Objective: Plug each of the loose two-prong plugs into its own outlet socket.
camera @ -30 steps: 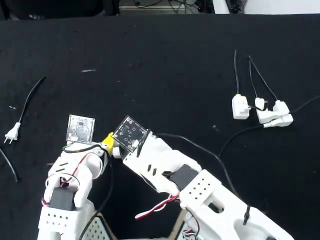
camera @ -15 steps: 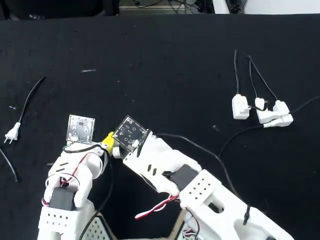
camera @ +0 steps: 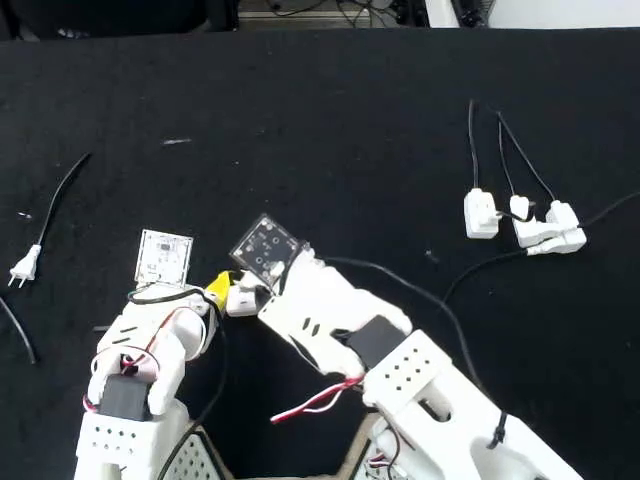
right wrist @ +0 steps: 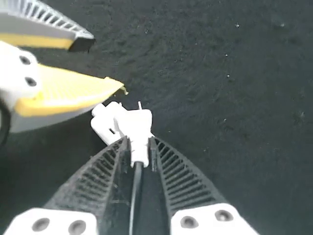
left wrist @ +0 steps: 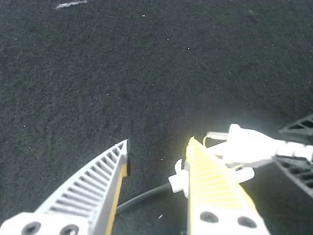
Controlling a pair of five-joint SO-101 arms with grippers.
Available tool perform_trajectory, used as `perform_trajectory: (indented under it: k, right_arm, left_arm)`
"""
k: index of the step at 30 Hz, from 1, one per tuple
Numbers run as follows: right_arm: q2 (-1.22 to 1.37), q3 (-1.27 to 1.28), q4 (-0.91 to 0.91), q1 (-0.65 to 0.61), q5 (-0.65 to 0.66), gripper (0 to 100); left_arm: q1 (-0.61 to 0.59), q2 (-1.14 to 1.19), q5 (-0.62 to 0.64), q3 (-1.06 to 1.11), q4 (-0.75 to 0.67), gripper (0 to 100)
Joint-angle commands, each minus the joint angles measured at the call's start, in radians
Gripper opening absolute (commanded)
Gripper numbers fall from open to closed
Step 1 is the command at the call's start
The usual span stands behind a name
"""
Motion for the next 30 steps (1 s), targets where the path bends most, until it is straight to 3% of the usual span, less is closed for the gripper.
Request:
perform_trajectory:
  k: [1, 8, 14, 21, 26, 30]
  right_arm:
    - [-0.035, -0.13, 0.135, 0.02, 0.066, 1.0]
    - [-0.035, -0.277, 0.404, 0.02, 0.264, 1.0]
    - [-0.033, -0.381, 0.493, 0.025, 0.285, 1.0]
    - [0.131, -0.665, 0.674, 0.155, 0.321, 1.0]
    - [0.381, -0.849, 0.813, 0.183, 0.365, 1.0]
    - [0.433, -0.894, 0.807, 0.176, 0.393, 1.0]
  left_arm:
    - [0.004, -0.012, -0.006, -0.062, 0.005, 19]
    - [0.004, -0.008, -0.002, -0.05, 0.005, 19]
    - [-0.033, -0.006, 0.002, -0.053, 0.006, 19]
    - [-0.058, 0.006, 0.002, -0.058, 0.006, 19]
    - [-0.058, 0.15, 0.002, -0.094, -0.046, 19]
    - [-0.058, 0.365, 0.002, -0.148, -0.127, 19]
